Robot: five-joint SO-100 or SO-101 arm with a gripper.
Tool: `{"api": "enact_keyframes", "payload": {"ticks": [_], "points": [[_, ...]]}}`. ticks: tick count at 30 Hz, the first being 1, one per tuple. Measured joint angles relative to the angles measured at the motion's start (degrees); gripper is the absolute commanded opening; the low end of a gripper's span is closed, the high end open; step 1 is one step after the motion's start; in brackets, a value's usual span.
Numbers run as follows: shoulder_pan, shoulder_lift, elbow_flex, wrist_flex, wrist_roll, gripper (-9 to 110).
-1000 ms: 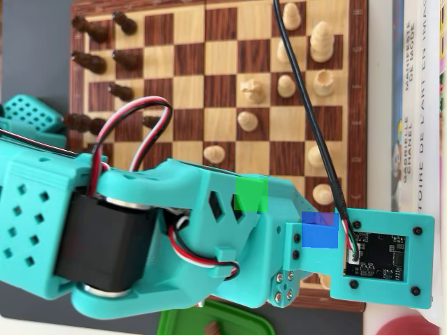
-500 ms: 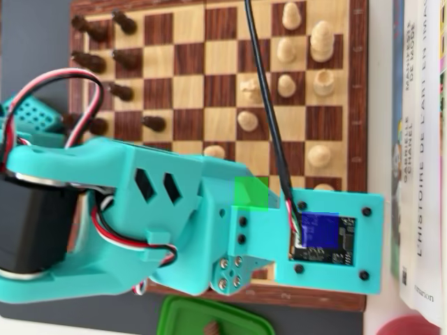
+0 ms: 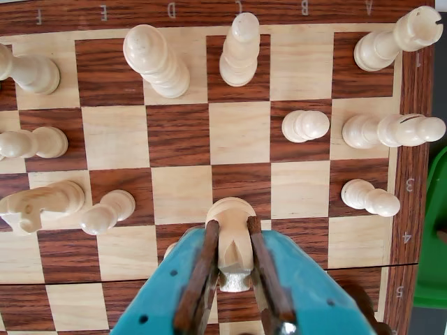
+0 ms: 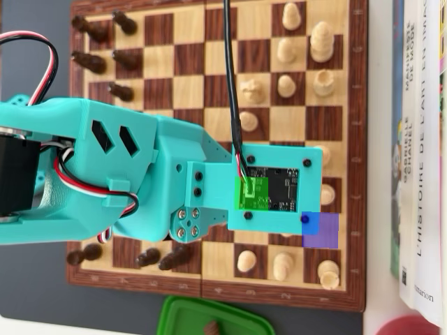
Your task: Play chess
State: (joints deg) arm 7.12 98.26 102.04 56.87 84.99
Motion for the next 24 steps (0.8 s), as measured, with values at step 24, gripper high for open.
{"api": "enact_keyframes", "payload": {"ticks": [24], "points": [[0.3, -5.3, 3.3, -4.9, 0.0, 4]]}}
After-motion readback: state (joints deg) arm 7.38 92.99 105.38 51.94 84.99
